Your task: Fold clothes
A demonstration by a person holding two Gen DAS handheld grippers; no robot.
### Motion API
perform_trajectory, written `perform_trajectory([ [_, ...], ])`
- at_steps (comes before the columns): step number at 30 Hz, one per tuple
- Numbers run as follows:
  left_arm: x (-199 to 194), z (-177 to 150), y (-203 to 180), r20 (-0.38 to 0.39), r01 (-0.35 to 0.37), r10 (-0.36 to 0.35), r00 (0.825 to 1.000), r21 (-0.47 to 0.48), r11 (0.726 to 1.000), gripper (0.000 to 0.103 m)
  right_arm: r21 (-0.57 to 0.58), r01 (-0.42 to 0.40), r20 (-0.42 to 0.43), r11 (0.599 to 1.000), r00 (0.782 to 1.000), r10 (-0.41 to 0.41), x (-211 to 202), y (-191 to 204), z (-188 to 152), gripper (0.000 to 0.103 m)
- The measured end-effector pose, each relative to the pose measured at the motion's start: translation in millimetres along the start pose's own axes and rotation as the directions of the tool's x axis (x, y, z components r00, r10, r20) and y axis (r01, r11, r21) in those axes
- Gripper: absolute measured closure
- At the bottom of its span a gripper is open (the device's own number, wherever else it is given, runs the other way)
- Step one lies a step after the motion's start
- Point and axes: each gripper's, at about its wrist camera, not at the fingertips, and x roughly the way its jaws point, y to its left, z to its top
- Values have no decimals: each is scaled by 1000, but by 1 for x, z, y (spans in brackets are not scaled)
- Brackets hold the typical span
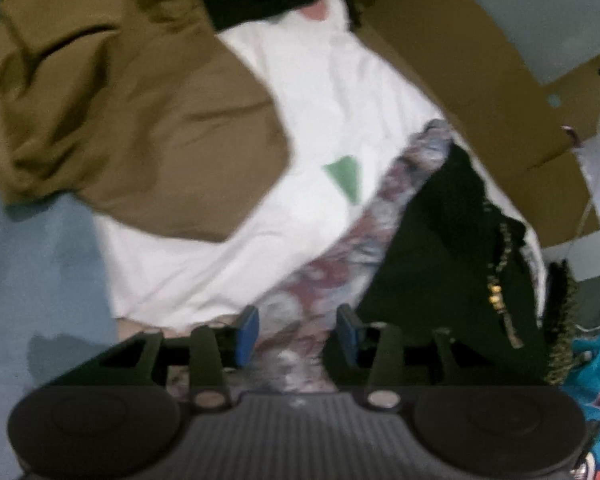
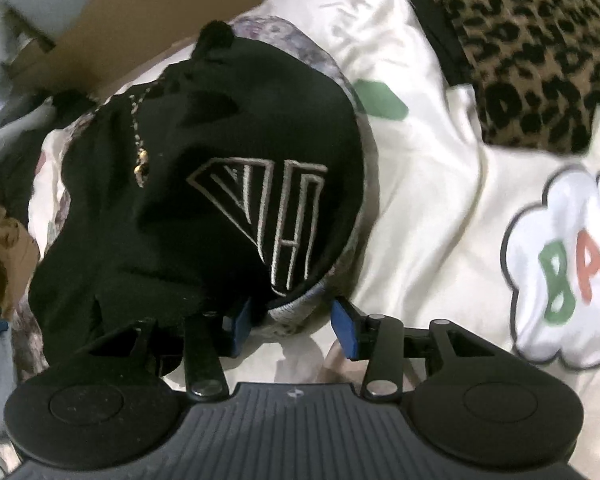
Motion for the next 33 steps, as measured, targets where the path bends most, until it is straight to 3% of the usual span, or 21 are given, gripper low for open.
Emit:
perform_trajectory([
  [4, 10, -3, -34, -15, 12, -11, 1000, 120, 993, 47, 111, -6, 14, 994, 1000, 5, 2, -7, -10, 73],
  [6, 15, -9, -46, -41, 12, -5, 999, 172, 985, 47, 139, -7, 23, 990, 1000, 4, 3, -7, -13, 74],
  [17, 46, -38, -102, -151, 112, -74, 986, 260, 959, 47, 220, -40, 29, 975, 999, 34, 14, -7, -11, 73],
  [18, 48, -42, -109, -158, 123, -82, 984, 275, 954, 47, 221, -44, 34, 974, 999, 38, 15, -7, -11, 75],
  [19, 50, -47, -116, -169, 135, -89, 982, 287, 948, 47, 222, -49, 37, 974, 998, 42, 16, -8, -11, 86],
  [20, 54, -52, -123, -185, 152, -98, 978, 302, 941, 47, 225, -55, 39, 973, 998, 47, 16, -9, -11, 97],
  [22, 61, -64, -141, -225, 193, -121, 967, 333, 923, 47, 226, -63, 43, 972, 998, 55, 15, -10, -10, 100],
  [33, 96, -138, -236, -397, 409, -220, 891, 493, 768, 37, 177, -119, 130, 977, 987, 97, -46, 4, 8, 102],
])
